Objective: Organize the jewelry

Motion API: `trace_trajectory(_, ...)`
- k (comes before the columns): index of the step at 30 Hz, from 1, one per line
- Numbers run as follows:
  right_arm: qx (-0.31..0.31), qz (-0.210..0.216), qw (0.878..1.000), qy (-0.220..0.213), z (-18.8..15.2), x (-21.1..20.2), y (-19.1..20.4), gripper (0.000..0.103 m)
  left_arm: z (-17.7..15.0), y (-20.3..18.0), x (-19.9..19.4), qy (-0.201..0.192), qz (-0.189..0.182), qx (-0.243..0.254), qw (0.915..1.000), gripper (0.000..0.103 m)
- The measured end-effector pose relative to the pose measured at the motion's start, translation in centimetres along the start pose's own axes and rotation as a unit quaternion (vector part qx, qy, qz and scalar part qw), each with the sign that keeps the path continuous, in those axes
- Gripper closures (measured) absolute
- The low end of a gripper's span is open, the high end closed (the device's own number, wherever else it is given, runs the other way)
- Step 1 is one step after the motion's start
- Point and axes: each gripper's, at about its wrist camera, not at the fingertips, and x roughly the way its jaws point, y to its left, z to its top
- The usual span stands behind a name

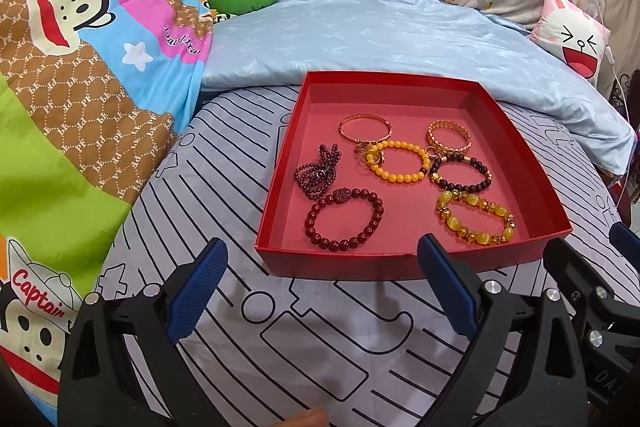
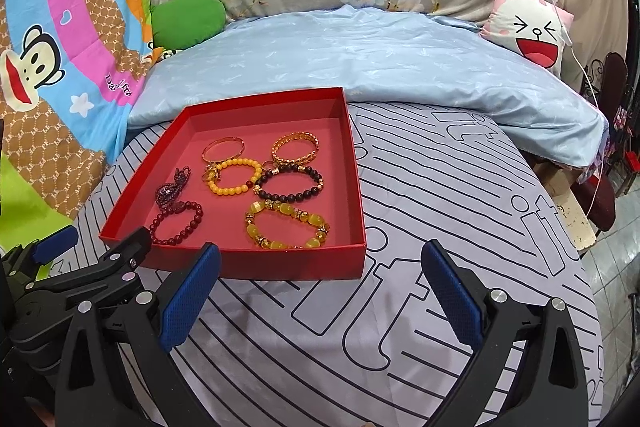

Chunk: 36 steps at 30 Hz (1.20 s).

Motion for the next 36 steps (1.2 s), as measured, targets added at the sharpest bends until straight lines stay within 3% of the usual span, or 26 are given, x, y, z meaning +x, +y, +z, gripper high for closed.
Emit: trace_trajectory(36, 0.000, -0.001, 1.000, 0.000, -0.05, 0.01, -0.03, 0.006, 0.23, 0.15, -0.02, -0.002, 0.005, 0.000, 1.0000, 0.012)
